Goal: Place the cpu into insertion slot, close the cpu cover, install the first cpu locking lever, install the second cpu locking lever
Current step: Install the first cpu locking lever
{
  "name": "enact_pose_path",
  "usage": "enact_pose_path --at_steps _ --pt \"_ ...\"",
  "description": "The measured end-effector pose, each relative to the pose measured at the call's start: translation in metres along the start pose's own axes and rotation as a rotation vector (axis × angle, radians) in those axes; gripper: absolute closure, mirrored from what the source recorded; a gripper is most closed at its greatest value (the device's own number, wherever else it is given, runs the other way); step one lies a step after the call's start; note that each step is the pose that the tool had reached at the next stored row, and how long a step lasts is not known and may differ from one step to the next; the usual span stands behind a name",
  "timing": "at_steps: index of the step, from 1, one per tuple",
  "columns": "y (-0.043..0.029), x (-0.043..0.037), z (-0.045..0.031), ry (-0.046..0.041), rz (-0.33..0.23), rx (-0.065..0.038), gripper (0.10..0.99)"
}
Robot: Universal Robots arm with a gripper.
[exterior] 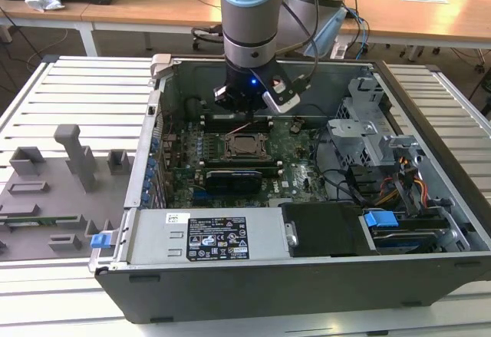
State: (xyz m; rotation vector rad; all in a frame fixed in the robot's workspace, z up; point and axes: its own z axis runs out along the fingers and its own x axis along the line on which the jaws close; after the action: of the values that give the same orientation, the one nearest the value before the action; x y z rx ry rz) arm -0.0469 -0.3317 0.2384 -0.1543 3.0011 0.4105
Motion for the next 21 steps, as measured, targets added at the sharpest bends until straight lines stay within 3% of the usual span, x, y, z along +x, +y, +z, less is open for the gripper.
enact_pose_path --at_steps 4,11,17,19,21 --pt "-0.0011 0.0012 0.0058 -0.0024 0.007 0.002 0.980" --pt "0.0051 0.0008 0.0173 -0.0040 0.015 0.011 0.980" --pt "0.0057 -0.0025 0.0205 -0.0049 0.021 0.019 0.980" --pt "0.0056 -0.0021 0.0210 -0.0123 0.019 0.021 0.980" --pt "0.0054 -0.0008 0.0223 -0.0345 0.017 0.025 0.980"
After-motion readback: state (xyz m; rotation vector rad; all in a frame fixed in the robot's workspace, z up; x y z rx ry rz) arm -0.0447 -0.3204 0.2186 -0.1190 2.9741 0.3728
